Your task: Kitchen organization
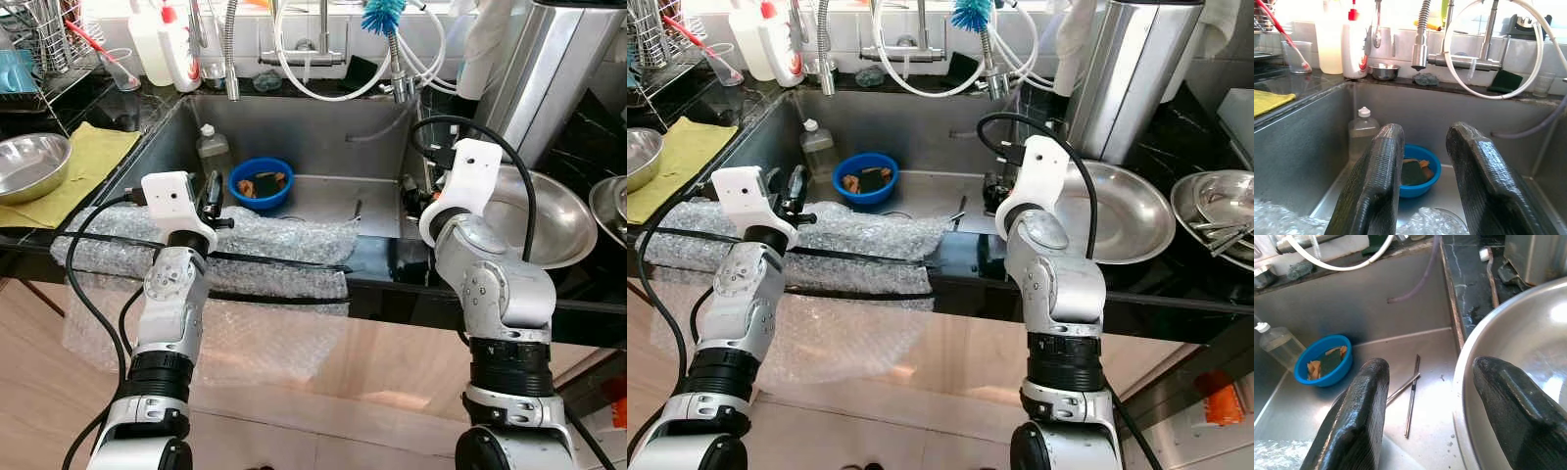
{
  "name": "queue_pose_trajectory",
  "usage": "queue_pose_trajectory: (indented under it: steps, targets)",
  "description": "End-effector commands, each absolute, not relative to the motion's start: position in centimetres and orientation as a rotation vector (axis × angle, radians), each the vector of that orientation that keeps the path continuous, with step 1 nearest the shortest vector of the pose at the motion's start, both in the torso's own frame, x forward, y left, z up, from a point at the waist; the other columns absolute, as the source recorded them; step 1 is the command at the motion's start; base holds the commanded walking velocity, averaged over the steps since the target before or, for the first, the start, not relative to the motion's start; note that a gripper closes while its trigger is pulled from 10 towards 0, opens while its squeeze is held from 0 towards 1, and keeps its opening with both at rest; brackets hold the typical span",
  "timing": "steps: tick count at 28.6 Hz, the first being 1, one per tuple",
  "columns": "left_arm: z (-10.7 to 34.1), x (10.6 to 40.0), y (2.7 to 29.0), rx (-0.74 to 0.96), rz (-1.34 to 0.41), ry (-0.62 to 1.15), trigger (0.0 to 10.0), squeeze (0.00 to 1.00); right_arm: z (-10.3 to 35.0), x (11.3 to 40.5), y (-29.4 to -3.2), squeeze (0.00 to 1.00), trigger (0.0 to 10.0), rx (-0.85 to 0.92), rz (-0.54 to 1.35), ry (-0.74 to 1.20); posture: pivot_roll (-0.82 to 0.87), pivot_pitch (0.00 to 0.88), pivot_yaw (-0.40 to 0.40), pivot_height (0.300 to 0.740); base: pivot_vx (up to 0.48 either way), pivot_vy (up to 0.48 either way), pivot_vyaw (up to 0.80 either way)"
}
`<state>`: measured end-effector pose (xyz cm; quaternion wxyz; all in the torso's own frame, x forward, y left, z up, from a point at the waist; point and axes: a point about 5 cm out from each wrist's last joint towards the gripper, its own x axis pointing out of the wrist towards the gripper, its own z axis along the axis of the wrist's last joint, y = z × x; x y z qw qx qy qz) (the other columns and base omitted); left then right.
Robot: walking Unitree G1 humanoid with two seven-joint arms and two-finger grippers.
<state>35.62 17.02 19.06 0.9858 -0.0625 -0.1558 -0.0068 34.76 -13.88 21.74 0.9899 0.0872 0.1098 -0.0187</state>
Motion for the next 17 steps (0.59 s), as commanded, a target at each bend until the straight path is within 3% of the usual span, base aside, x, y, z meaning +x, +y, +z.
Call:
queue_pose_trajectory:
  steps: [1,17]
  targets:
    - [19.1,35.7,17.1,-0.134,-0.015,-0.302,10.0,0.0,22.3,34.9,-13.6,0.0,10.0,0.183,-0.03,0.214,-0.1,0.1,0.055,0.74,0.0,0.0,0.0]
    - [19.0,35.7,17.1,-0.132,-0.02,-0.298,10.0,0.0,22.4,35.0,-14.3,0.0,10.0,0.213,-0.099,0.224,-0.1,0.101,0.055,0.74,0.0,0.0,0.0]
